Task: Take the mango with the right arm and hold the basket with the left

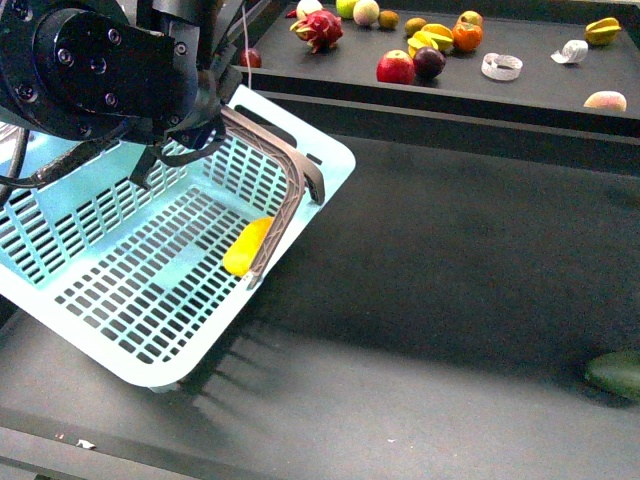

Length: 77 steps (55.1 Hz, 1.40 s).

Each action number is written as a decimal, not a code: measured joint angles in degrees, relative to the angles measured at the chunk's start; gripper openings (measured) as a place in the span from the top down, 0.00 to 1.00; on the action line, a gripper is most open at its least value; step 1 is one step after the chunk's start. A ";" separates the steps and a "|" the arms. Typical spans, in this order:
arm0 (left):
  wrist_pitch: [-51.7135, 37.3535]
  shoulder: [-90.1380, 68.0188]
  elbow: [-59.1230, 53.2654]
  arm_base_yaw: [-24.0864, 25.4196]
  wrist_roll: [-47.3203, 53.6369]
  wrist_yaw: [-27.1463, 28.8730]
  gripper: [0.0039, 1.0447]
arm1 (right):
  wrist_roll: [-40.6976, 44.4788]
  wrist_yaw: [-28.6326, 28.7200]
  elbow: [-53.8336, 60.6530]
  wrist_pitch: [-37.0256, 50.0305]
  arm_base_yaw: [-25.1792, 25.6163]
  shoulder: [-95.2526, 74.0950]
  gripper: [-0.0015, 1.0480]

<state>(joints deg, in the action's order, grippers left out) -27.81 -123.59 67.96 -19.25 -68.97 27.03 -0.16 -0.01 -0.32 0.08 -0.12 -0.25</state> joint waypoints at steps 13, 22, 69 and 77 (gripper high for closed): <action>-0.28 -4.00 3.87 2.95 -11.41 -0.59 0.95 | 0.00 0.07 0.00 0.00 0.00 0.00 0.08; -0.79 -5.88 5.88 3.48 -14.38 -0.07 0.95 | 0.00 0.04 0.00 0.00 0.00 0.00 0.08; 4.92 17.99 -14.80 1.33 -2.80 7.93 0.08 | 0.00 0.04 0.00 0.00 0.00 0.00 0.08; 6.16 33.99 -32.30 -2.56 -0.46 15.61 0.08 | 0.00 0.04 0.00 0.00 0.00 0.00 0.08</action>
<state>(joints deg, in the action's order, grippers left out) -21.65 -89.60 35.66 -21.80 -69.43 42.63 -0.16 0.03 -0.32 0.08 -0.12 -0.25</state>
